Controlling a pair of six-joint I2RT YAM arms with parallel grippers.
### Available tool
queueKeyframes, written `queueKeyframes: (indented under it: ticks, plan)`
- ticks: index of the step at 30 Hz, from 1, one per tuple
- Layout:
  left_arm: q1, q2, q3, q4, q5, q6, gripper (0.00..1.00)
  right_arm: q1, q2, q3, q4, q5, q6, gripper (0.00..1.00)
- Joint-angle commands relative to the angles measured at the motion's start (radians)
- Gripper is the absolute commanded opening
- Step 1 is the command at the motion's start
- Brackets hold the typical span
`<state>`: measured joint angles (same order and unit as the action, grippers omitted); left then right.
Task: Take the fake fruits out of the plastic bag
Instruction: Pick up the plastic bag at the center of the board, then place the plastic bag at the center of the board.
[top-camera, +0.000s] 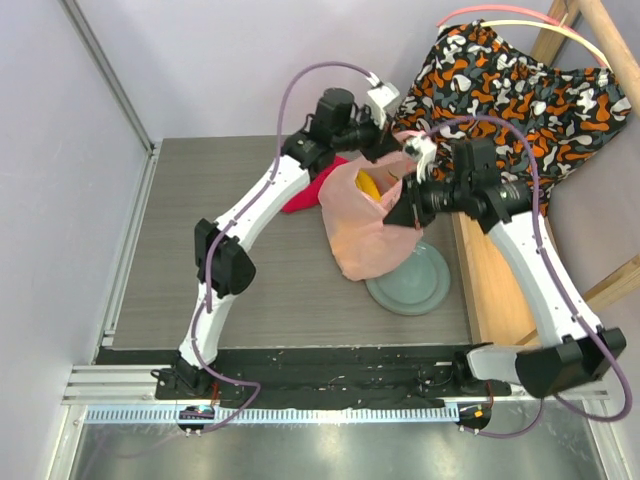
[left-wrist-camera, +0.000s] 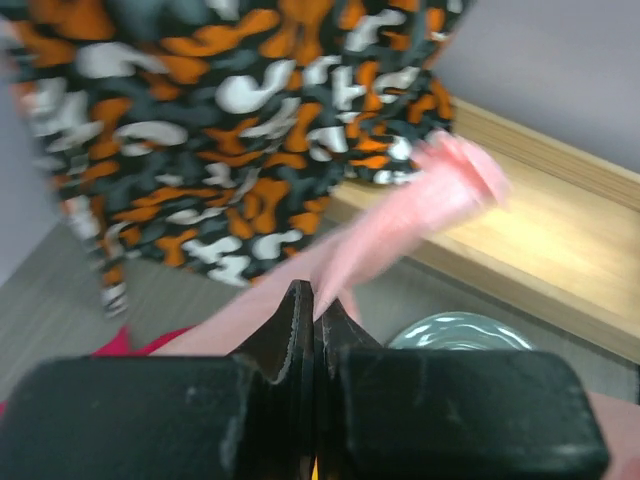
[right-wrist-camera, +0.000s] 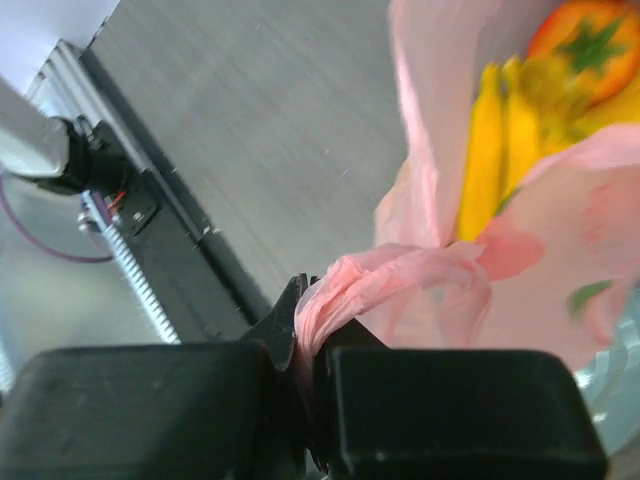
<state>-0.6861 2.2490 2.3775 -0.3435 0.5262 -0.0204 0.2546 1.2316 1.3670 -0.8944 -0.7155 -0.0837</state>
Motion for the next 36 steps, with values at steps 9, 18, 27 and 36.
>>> queueKeyframes:
  ticks: [9,18,27,36]
  plan:
    - [0.261,-0.393,-0.017,-0.031,-0.464,0.095,0.00,-0.003,0.682,0.848,0.285,0.156,0.033,0.01]
    - [0.309,-0.655,-0.211,-0.087,-0.598,0.218,0.00,0.025,0.840,1.111,0.570,0.145,0.165,0.01]
    - [0.322,-1.268,-1.067,-0.397,-0.372,0.171,0.00,0.118,0.585,0.336,0.494,-0.013,0.051,0.02]
    - [0.333,-1.394,-1.334,-0.517,-0.187,0.093,0.09,0.155,0.355,0.018,0.249,0.077,-0.068,0.58]
